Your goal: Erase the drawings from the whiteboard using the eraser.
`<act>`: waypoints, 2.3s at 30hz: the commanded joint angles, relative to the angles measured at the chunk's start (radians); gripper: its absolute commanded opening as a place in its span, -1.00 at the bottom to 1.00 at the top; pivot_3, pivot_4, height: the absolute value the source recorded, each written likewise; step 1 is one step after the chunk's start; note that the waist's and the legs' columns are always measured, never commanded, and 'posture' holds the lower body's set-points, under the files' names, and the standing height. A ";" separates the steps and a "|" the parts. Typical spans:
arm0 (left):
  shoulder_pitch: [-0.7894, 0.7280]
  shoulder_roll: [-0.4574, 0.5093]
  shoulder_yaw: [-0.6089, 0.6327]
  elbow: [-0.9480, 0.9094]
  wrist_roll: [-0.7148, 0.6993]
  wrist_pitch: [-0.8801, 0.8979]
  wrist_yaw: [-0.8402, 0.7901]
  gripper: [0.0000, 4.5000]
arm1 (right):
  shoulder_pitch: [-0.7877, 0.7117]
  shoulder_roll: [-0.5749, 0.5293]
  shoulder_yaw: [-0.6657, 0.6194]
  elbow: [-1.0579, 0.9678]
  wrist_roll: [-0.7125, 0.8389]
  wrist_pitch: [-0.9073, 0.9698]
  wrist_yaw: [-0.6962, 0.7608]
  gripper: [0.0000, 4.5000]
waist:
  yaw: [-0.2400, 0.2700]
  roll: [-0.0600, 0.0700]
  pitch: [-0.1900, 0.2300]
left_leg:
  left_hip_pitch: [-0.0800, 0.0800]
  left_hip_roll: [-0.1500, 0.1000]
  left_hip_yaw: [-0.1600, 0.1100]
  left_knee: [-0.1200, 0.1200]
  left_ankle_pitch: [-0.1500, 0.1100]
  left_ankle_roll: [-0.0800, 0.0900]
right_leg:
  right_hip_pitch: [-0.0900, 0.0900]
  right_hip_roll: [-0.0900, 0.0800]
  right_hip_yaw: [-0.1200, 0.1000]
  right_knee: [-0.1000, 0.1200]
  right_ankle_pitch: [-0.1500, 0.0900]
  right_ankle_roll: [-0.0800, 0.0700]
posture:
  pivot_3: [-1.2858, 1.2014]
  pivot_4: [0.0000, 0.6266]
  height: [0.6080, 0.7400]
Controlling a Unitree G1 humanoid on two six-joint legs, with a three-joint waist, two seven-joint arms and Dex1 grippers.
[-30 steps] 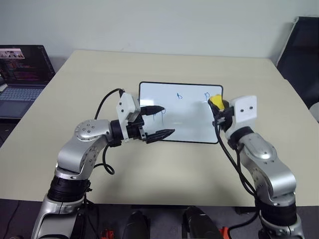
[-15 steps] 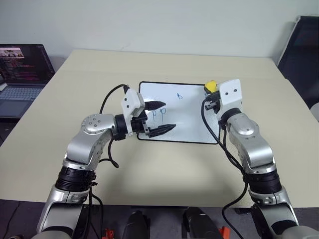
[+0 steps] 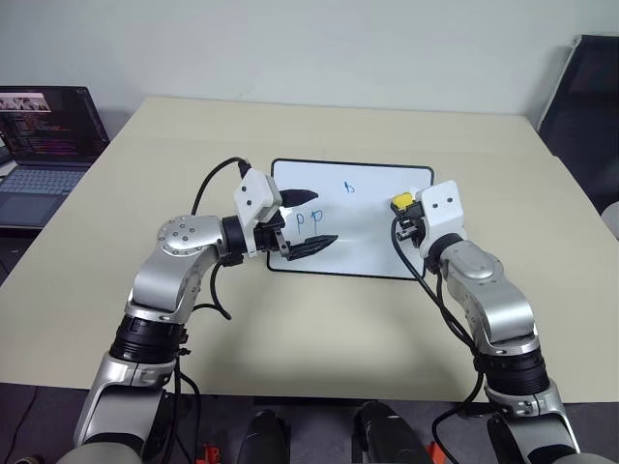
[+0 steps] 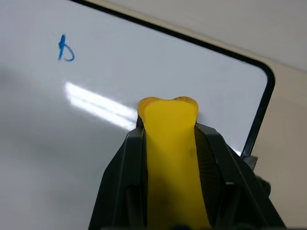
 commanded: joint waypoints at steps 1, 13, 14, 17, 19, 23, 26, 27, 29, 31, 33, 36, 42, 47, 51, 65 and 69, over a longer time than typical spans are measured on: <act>-0.026 -0.001 0.017 -0.013 -0.003 -0.029 -0.008 1.00 | -0.095 0.008 -0.005 0.083 -0.028 -0.040 -0.019 -0.53 | -0.003 0.000 0.000 | 0.000 0.000 0.000 0.000 0.001 0.001 | 0.000 0.000 0.000 0.000 0.000 -0.001 | 0.03 -0.52 1.00; -0.016 0.006 0.012 -0.013 0.012 -0.038 -0.001 1.00 | -0.082 -0.038 0.005 0.137 -0.040 -0.063 0.061 -0.53 | 0.002 0.000 0.000 | -0.001 0.000 -0.003 -0.002 0.002 0.003 | 0.000 0.000 -0.003 0.000 0.001 0.000 | 0.03 -0.52 1.00; -0.017 0.010 0.017 -0.007 0.015 -0.038 0.002 1.00 | -0.049 -0.039 0.005 0.102 -0.037 -0.046 0.066 -0.53 | 0.002 0.000 0.000 | -0.001 0.000 -0.003 -0.002 0.002 0.003 | 0.000 0.000 -0.003 0.000 0.001 0.000 | 0.03 -0.52 1.00; -0.023 0.018 0.026 0.004 0.019 -0.037 0.001 1.00 | 0.013 -0.034 0.006 0.025 -0.036 -0.012 0.073 -0.53 | 0.001 0.000 0.000 | 0.000 0.000 -0.003 -0.002 0.002 0.003 | 0.000 0.000 -0.003 0.000 0.001 0.000 | 0.03 -0.52 1.00; -0.024 0.020 0.028 0.006 0.018 -0.034 0.002 1.00 | 0.010 -0.027 0.000 0.019 -0.043 -0.029 0.064 -0.53 | 0.000 0.000 0.000 | 0.000 0.000 -0.003 -0.001 0.002 0.002 | 0.000 0.000 -0.003 0.000 0.001 -0.002 | 0.03 -0.52 1.00; -0.016 0.028 0.035 0.002 0.021 -0.029 0.011 1.00 | -0.015 -0.012 -0.025 -0.001 -0.031 -0.108 0.061 -0.54 | 0.000 0.001 0.000 | 0.000 0.000 -0.003 0.000 0.003 0.002 | 0.000 0.000 -0.003 0.000 0.002 -0.005 | 0.03 -0.52 1.00; 0.017 0.049 0.053 -0.020 0.023 -0.009 0.031 1.00 | -0.004 -0.004 -0.038 -0.067 0.010 -0.133 0.093 -0.54 | 0.000 0.001 0.001 | -0.001 0.000 -0.003 -0.001 0.003 0.002 | 0.000 0.000 -0.003 0.000 0.002 -0.004 | 0.03 -0.52 1.00; 0.031 0.058 0.058 -0.029 0.025 -0.004 0.038 1.00 | 0.006 -0.003 -0.042 -0.093 0.024 -0.134 0.104 -0.54 | -0.001 0.001 0.001 | -0.001 0.000 -0.003 -0.001 0.003 0.002 | 0.000 0.000 -0.003 0.000 0.002 -0.004 | 0.03 -0.52 1.00; 0.057 0.075 0.065 -0.050 0.028 0.003 0.050 1.00 | 0.037 -0.013 -0.040 -0.148 0.046 -0.136 0.130 -0.54 | 0.000 0.002 0.001 | -0.001 0.000 -0.003 -0.004 0.003 0.002 | -0.001 0.000 -0.003 0.000 0.001 -0.002 | 0.03 -0.52 1.00; 0.080 0.090 0.074 -0.073 0.031 0.013 0.067 1.00 | 0.082 -0.033 -0.031 -0.207 0.072 -0.142 0.170 -0.55 | 0.003 0.002 0.001 | -0.001 0.000 -0.004 -0.006 0.003 0.001 | -0.001 0.000 -0.005 0.000 -0.001 -0.001 | 0.03 -0.52 1.00; 0.098 0.100 0.084 -0.093 0.033 0.025 0.086 1.00 | 0.121 -0.046 -0.026 -0.264 0.110 -0.121 0.207 -0.55 | 0.006 0.002 0.001 | -0.002 0.000 -0.005 -0.006 0.001 0.000 | -0.001 0.000 -0.006 0.000 -0.003 -0.002 | 0.03 -0.52 1.00; 0.116 0.108 0.099 -0.111 0.044 0.046 0.127 1.00 | 0.163 -0.076 0.003 -0.325 0.150 -0.093 0.263 -0.55 | 0.008 0.002 0.001 | -0.003 0.000 -0.005 -0.006 0.000 -0.002 | -0.001 0.000 -0.006 -0.001 -0.003 -0.003 | 0.03 -0.52 1.00; 0.135 0.130 0.115 -0.164 0.047 0.102 0.163 1.00 | 0.196 -0.138 0.047 -0.354 0.162 -0.109 0.321 -0.55 | 0.008 0.002 0.001 | -0.002 0.000 -0.006 -0.004 0.000 -0.002 | -0.001 0.000 -0.006 0.000 -0.005 -0.002 | 0.03 -0.52 1.00; 0.137 0.140 0.128 -0.196 0.044 0.143 0.201 1.00 | 0.178 -0.171 0.078 -0.328 0.141 -0.154 0.350 -0.55 | 0.008 0.002 0.001 | -0.002 0.000 -0.006 -0.003 0.000 -0.002 | 0.000 0.000 -0.006 0.000 -0.007 -0.006 | 0.03 -0.52 1.00; 0.139 0.134 0.132 -0.191 0.067 0.143 0.240 1.00 | 0.032 -0.132 0.121 -0.164 0.071 -0.210 0.306 -0.55 | 0.001 0.002 0.002 | -0.002 0.000 -0.006 -0.003 0.000 -0.002 | 0.000 0.000 -0.006 0.000 -0.005 -0.002 | 0.03 -0.52 1.00; 0.109 0.094 0.103 -0.153 0.081 0.125 0.254 1.00 | -0.319 -0.013 0.185 0.375 -0.132 -0.346 0.185 -0.55 | 0.007 0.002 0.003 | -0.003 0.000 -0.006 -0.004 0.000 -0.002 | -0.001 0.000 -0.007 -0.001 -0.001 -0.003 | 0.03 -0.52 1.00; 0.104 0.094 0.098 -0.148 0.087 0.111 0.244 1.00 | -0.276 -0.046 0.197 0.398 -0.152 -0.302 0.236 -0.55 | 0.007 0.002 0.003 | -0.003 0.000 -0.006 -0.004 0.000 -0.002 | -0.001 0.000 -0.007 -0.001 0.000 -0.005 | 0.03 -0.52 1.00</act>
